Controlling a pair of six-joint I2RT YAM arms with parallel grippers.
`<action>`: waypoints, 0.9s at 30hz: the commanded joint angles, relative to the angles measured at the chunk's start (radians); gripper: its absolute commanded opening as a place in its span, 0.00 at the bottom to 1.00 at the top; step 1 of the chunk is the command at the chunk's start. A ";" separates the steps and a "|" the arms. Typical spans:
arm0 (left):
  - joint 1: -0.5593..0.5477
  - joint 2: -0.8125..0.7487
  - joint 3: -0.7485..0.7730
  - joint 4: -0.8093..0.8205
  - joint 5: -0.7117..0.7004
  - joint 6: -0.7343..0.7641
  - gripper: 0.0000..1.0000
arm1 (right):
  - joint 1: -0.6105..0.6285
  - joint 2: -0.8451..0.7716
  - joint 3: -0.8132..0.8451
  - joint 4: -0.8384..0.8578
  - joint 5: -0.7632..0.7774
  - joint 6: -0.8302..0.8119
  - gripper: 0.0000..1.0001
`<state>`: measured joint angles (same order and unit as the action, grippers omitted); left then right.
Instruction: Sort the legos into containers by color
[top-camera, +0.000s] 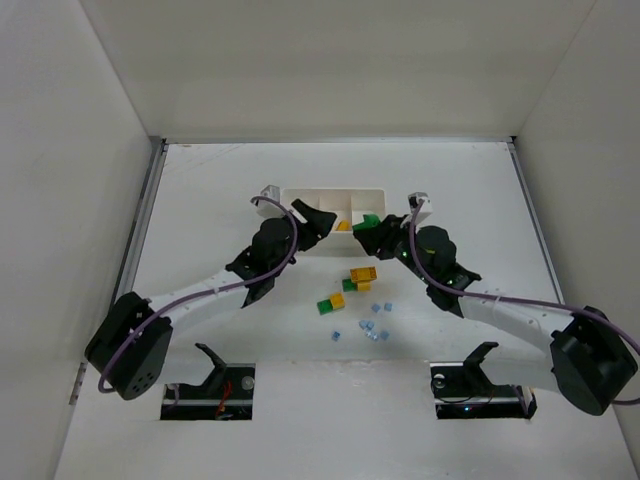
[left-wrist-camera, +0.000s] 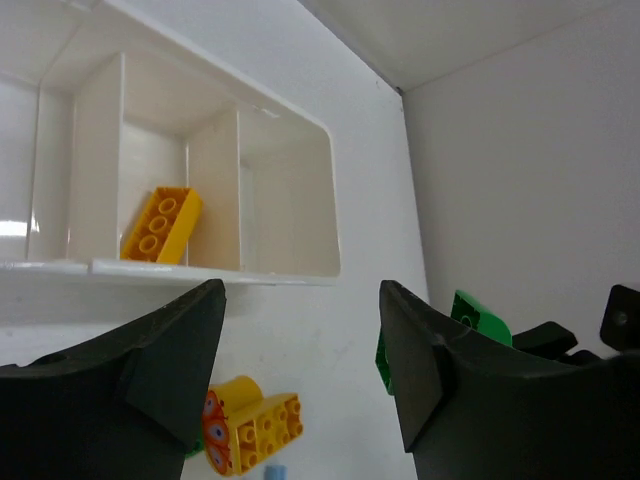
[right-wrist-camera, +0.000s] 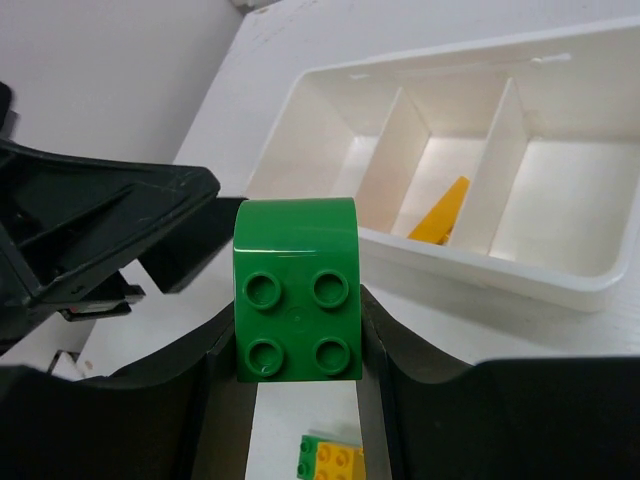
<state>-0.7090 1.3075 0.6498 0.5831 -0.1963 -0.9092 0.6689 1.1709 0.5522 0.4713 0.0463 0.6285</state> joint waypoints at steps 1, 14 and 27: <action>0.032 -0.059 -0.056 -0.018 0.037 -0.267 0.61 | 0.007 0.015 -0.017 0.176 -0.065 0.011 0.22; 0.226 -0.123 -0.141 0.159 0.414 -0.617 0.34 | 0.068 0.174 0.093 0.380 -0.207 -0.004 0.23; 0.291 -0.131 -0.245 0.317 0.557 -0.839 0.64 | 0.113 0.291 0.181 0.489 -0.191 -0.041 0.23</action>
<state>-0.4274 1.2152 0.4110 0.8150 0.3061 -1.6905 0.7738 1.4517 0.6827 0.8589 -0.1467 0.6174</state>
